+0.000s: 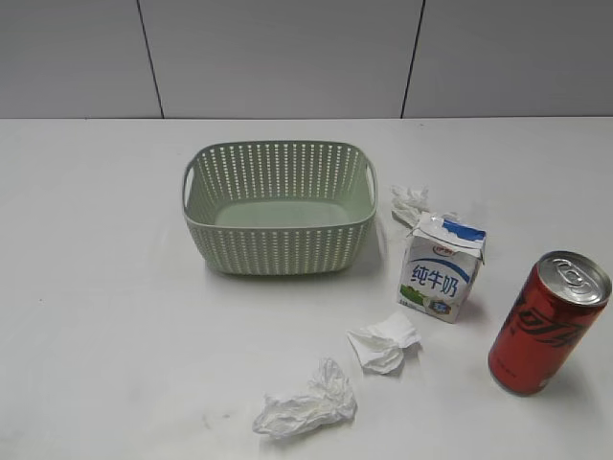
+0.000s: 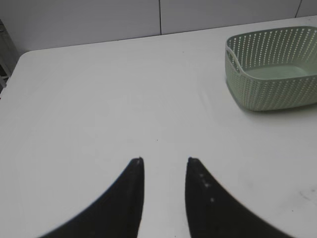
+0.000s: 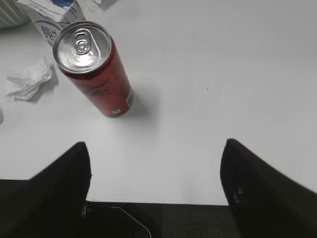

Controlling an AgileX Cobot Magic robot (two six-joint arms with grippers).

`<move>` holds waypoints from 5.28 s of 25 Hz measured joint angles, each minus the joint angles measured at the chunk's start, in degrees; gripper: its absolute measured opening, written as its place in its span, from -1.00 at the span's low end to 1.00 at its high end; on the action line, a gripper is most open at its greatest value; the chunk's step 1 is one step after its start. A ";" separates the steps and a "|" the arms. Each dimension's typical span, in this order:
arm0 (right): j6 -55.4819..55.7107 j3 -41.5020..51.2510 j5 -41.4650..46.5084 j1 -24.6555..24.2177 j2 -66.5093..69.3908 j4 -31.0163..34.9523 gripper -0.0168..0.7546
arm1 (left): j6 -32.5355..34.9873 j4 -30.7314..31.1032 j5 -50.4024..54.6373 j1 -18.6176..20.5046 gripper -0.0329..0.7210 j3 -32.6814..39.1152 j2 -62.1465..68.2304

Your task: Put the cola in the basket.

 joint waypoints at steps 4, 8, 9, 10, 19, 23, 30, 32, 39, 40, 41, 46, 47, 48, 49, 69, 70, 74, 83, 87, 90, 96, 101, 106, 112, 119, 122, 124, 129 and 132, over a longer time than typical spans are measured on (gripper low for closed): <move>1.46 -3.13 1.97 0.00 7.43 0.12 0.60 | 0.00 0.00 0.00 0.00 -0.30 0.00 0.00; 1.92 -6.55 2.63 0.00 13.85 0.12 0.58 | 0.00 0.00 0.00 0.00 -0.30 0.00 0.00; 2.41 -7.50 2.70 0.00 15.16 0.12 0.58 | 0.00 0.00 0.00 0.00 -0.30 0.00 0.00; 2.90 -8.32 2.81 0.00 16.72 0.12 0.58 | 0.00 0.00 0.00 0.00 -0.30 0.00 0.00; 3.93 -16.17 3.96 0.06 31.59 0.37 0.58 | 0.00 0.00 0.00 0.00 -0.30 0.00 0.00; 3.99 -18.80 5.04 0.06 35.91 2.11 0.58 | 0.00 0.00 0.00 0.00 -0.30 0.00 0.00; 3.99 -21.55 6.76 0.51 40.22 4.41 0.58 | 0.00 0.00 0.00 0.00 -0.30 0.00 0.00; 4.07 -21.62 6.76 2.63 40.35 4.41 0.58 | 0.00 0.00 0.00 0.00 -0.30 0.00 0.00; 13.83 -21.62 2.43 18.17 40.93 -2.30 0.58 | 0.00 0.00 0.00 0.00 -0.30 0.00 0.00; 16.37 -21.62 2.05 19.78 41.27 -3.95 0.58 | 0.00 0.00 0.00 0.00 -0.30 0.00 0.00; 18.67 -21.62 1.95 21.39 41.82 -5.10 0.58 | 0.00 0.00 0.00 0.00 -0.30 0.00 0.00; 22.58 -21.62 1.48 23.78 45.87 -6.99 0.58 | 0.00 0.00 0.00 0.00 -0.30 0.00 0.00; 23.04 -21.62 1.41 23.85 46.52 -7.42 0.58 | 0.00 0.00 0.00 0.00 -0.30 0.00 0.00; 23.93 -21.62 1.35 23.89 47.27 -7.75 0.58 | 0.00 0.00 0.00 0.00 -0.30 0.00 0.00; 24.74 -21.62 1.17 23.89 47.98 -8.24 0.58 | 0.00 0.00 0.00 0.00 -0.30 0.00 0.00; 25.97 -21.62 -0.37 23.89 62.66 -8.83 0.58 | 0.00 0.00 0.00 0.00 -0.30 0.00 0.00; 25.97 -21.63 -0.37 23.89 63.03 -8.39 0.58 | 0.00 0.00 0.00 0.00 -0.30 0.00 0.00; 25.97 -21.68 -0.42 23.89 63.23 -7.68 0.51 | 0.00 0.00 0.00 0.00 -0.30 0.00 0.00; 26.03 -21.74 -0.37 23.89 63.23 -7.60 0.40 | 0.00 0.00 0.00 0.00 -0.30 0.00 0.00; 26.03 -21.74 -0.31 23.89 62.48 -8.06 0.40 | 0.00 0.00 0.00 0.00 -0.30 0.00 0.00; 24.93 -23.57 1.94 23.89 60.45 -8.59 0.40 | 0.00 0.00 0.00 0.00 -0.30 0.00 0.00; 21.29 -34.64 8.08 23.89 59.03 -10.36 0.40 | 0.00 0.00 0.00 0.00 -0.30 0.00 0.00; 16.43 -44.45 8.28 23.89 59.15 -8.93 0.40 | 0.00 0.00 0.00 0.00 -0.30 0.00 0.00; 15.18 -52.44 8.76 23.89 61.23 -8.59 0.40 | 0.00 0.00 0.00 0.00 -0.30 0.00 0.00; 13.83 -61.71 8.99 24.22 68.08 -3.69 0.40 | 0.00 0.00 0.00 0.00 -0.30 0.00 0.00; 12.97 -72.69 9.14 29.66 80.26 -1.93 0.39 | 0.00 0.00 0.00 0.00 -0.30 0.00 0.00; 12.77 -78.36 9.14 31.95 84.90 -1.71 0.39 | 0.00 0.00 0.00 0.00 -0.30 0.00 0.00; 12.53 -81.54 9.14 33.27 87.63 -1.65 0.39 | 0.00 0.00 0.00 0.00 -0.30 0.00 0.00; 10.97 -85.64 9.09 35.97 93.44 -1.59 0.39 | 0.00 0.00 0.00 0.00 -0.30 0.00 0.00; 10.22 -85.75 9.09 36.55 96.24 -1.59 0.39 | 0.00 0.00 0.00 0.00 -0.30 0.00 0.00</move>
